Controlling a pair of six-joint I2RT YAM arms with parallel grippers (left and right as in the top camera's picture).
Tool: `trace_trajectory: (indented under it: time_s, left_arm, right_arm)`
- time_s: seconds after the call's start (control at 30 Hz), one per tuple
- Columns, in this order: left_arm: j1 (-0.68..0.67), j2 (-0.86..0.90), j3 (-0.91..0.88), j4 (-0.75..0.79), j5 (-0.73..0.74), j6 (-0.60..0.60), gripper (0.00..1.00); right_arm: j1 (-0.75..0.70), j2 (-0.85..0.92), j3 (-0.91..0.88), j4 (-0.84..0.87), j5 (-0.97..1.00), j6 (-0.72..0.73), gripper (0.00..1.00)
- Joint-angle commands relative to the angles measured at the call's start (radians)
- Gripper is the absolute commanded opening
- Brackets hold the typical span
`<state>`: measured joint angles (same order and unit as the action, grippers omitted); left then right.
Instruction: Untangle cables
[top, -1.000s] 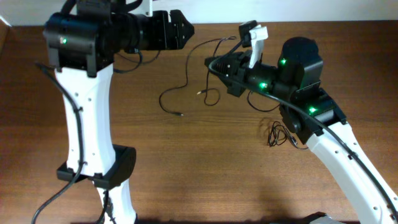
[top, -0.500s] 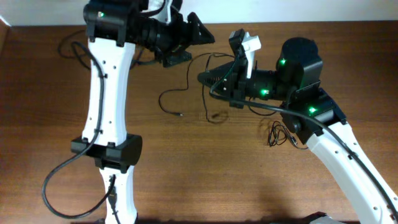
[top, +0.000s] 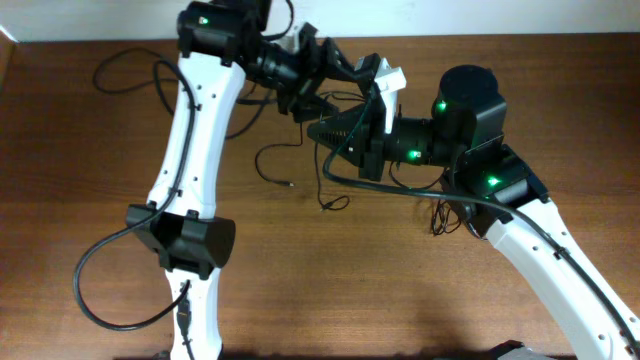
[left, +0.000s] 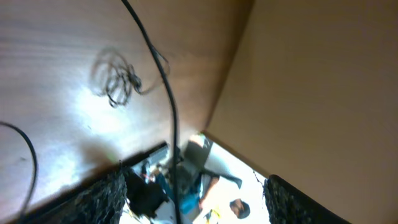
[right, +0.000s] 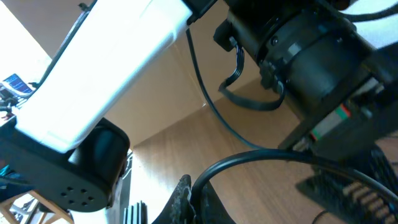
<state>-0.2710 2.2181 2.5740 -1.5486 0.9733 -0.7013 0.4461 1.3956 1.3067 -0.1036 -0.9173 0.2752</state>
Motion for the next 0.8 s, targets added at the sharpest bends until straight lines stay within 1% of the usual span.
trace_trajectory:
  time_s: [0.0,0.07,0.17,0.2,0.27,0.33,0.37,0.4,0.43,0.47,0.5,0.57,0.6,0.63,0.7,0.77]
  left_arm:
    - [-0.040,0.009,-0.005,0.010,0.063,-0.010,0.72]
    - [-0.061,0.010,-0.005,0.038,0.052,-0.010,0.69]
    - [-0.067,0.010,-0.005,0.072,0.051,-0.010,0.57]
    - [-0.066,0.010,-0.005,0.079,0.042,-0.010,0.55]
    - [-0.064,0.010,-0.005,0.090,-0.013,-0.010,0.52]
    - [-0.064,0.010,-0.005,0.095,-0.061,-0.010,0.46]
    - [-0.064,0.010,-0.005,0.098,-0.062,-0.010,0.40]
    - [-0.064,0.010,-0.005,0.103,-0.062,-0.010,0.29]
    - [-0.064,0.010,-0.005,0.121,-0.075,-0.010,0.16]
    - [-0.064,0.010,-0.005,0.130,-0.105,-0.010,0.11]
    - [-0.064,0.010,-0.005,0.149,-0.174,-0.010,0.00]
    - [-0.061,0.010,-0.005,0.153,-0.370,-0.010,0.00]
    - [-0.056,0.009,-0.005,0.152,-0.542,-0.010,0.00]
    - [-0.051,0.009,-0.005,0.147,-0.651,-0.009,0.00]
    - [-0.035,-0.002,0.000,0.143,-0.763,0.003,0.00]
    - [-0.020,-0.024,0.016,0.172,-0.761,0.083,0.00]
  right_arm:
    - [0.006,-0.023,0.019,0.003,0.012,-0.018,0.04]
    - [0.006,-0.023,0.019,0.003,0.012,-0.018,0.04]
    - [0.006,-0.023,0.019,-0.012,0.012,-0.018,0.04]
    - [0.006,-0.023,0.019,-0.016,0.012,-0.018,0.04]
    - [0.006,-0.023,0.019,-0.016,0.012,-0.019,0.04]
    - [0.006,-0.023,0.019,-0.016,0.012,-0.026,0.04]
    - [0.006,-0.023,0.019,-0.016,0.012,-0.026,0.04]
    - [0.006,-0.023,0.019,-0.016,0.012,-0.026,0.04]
    - [0.006,-0.023,0.019,-0.020,0.012,-0.026,0.04]
    - [0.006,-0.023,0.019,-0.023,0.012,-0.026,0.04]
    - [0.003,-0.023,0.019,-0.046,0.013,-0.037,0.04]
    - [-0.018,-0.023,0.019,-0.089,0.013,-0.041,0.04]
    - [-0.044,-0.023,0.019,-0.152,0.018,-0.082,0.04]
    - [-0.062,-0.023,0.019,-0.198,0.040,-0.089,0.04]
    - [-0.113,-0.022,0.019,-0.359,0.164,-0.100,0.04]
    - [-0.140,-0.022,0.019,-0.468,0.248,-0.141,0.04]
